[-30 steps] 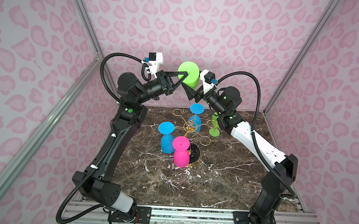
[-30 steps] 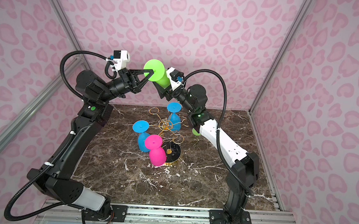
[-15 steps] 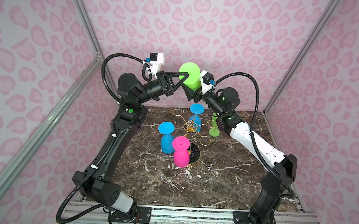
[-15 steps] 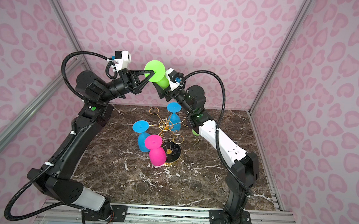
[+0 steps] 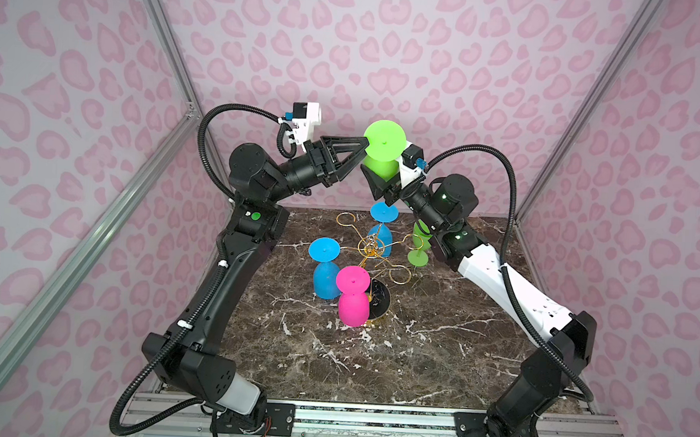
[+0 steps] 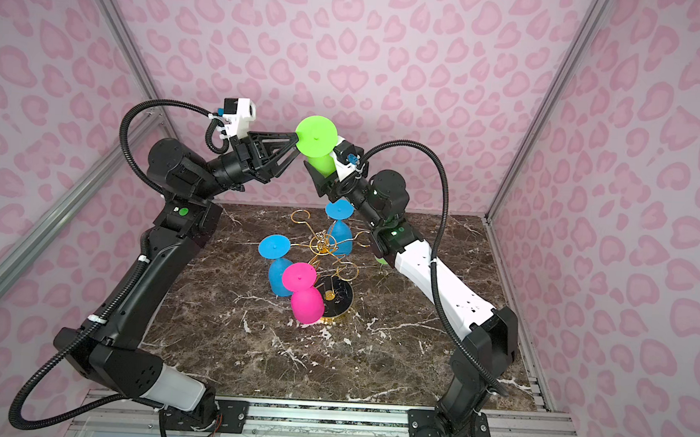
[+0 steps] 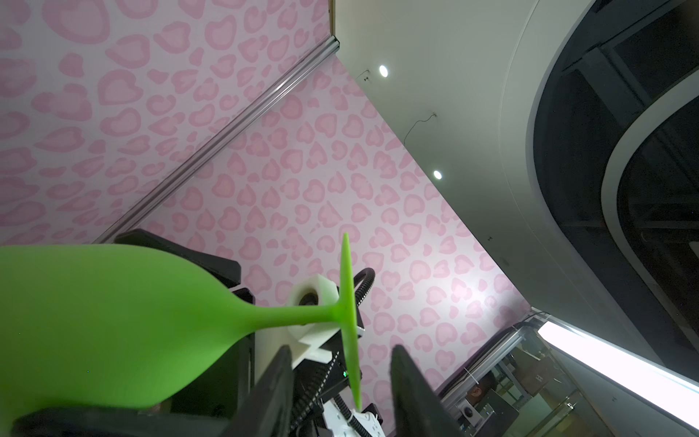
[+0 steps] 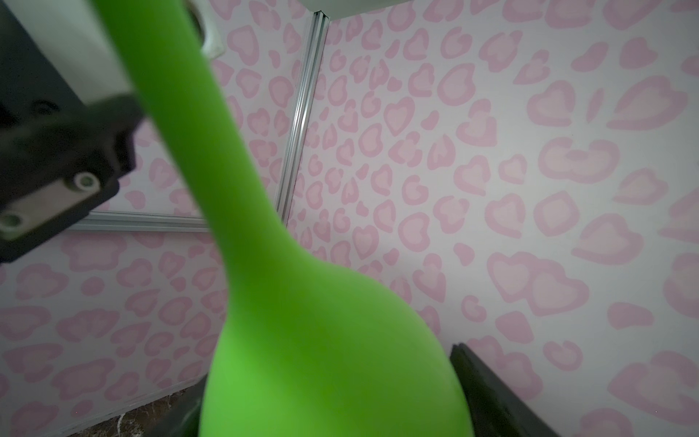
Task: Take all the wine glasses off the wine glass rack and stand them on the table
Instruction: 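Open the left gripper off the base while the right gripper lifts the glass upright, then close the left gripper on the glass base while the right gripper holds the bowl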
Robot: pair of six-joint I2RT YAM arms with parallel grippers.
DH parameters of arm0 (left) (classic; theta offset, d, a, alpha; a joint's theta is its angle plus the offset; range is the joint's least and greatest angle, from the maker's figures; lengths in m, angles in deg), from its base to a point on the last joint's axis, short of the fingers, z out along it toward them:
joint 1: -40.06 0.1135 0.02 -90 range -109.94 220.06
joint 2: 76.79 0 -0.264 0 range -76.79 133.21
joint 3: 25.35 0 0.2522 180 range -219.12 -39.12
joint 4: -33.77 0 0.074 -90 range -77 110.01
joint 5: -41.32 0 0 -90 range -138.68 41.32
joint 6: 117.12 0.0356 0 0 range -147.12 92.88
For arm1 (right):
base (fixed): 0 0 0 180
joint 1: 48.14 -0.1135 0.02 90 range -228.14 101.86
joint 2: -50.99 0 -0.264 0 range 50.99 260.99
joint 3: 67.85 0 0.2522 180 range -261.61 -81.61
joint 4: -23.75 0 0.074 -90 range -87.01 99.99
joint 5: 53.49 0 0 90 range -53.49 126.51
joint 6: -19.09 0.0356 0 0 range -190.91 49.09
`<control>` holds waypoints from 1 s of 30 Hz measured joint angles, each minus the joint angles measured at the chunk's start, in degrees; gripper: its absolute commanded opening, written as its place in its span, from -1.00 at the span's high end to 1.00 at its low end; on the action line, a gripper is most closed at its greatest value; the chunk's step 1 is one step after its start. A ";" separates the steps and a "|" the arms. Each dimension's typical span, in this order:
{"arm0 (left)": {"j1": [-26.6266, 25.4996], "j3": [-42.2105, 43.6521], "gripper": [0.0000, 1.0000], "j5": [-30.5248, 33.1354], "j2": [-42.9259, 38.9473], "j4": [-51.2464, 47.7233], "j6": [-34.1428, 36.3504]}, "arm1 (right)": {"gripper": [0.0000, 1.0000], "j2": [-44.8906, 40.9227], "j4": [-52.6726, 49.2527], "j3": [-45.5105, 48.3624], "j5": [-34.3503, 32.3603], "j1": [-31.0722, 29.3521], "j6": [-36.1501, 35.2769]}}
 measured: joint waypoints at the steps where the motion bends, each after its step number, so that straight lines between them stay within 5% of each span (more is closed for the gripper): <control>1: 0.00 0.00 -0.33 -0.02 0.11 -0.02 0.00 | -0.61 -0.79 -0.55 0.33 -0.22 0.09 0.46; 6: -0.02 0.11 -0.38 -0.04 0.22 -0.02 0.96 | -0.56 -5.46 -6.05 1.70 -1.44 1.16 2.64; 12: 0.11 1.60 -0.36 0.61 -0.04 -1.42 10.69 | -0.51 -8.57 -23.12 -6.45 -2.95 4.24 4.59; 23: -1.05 10.34 -0.19 15.61 -5.25 -7.06 54.14 | -0.46 -8.41 -58.23 -20.06 -2.75 7.74 5.53; 30: -2.29 14.10 0.01 18.53 -6.56 -4.90 80.89 | -0.43 -8.46 -71.12 -23.10 -2.25 7.85 5.53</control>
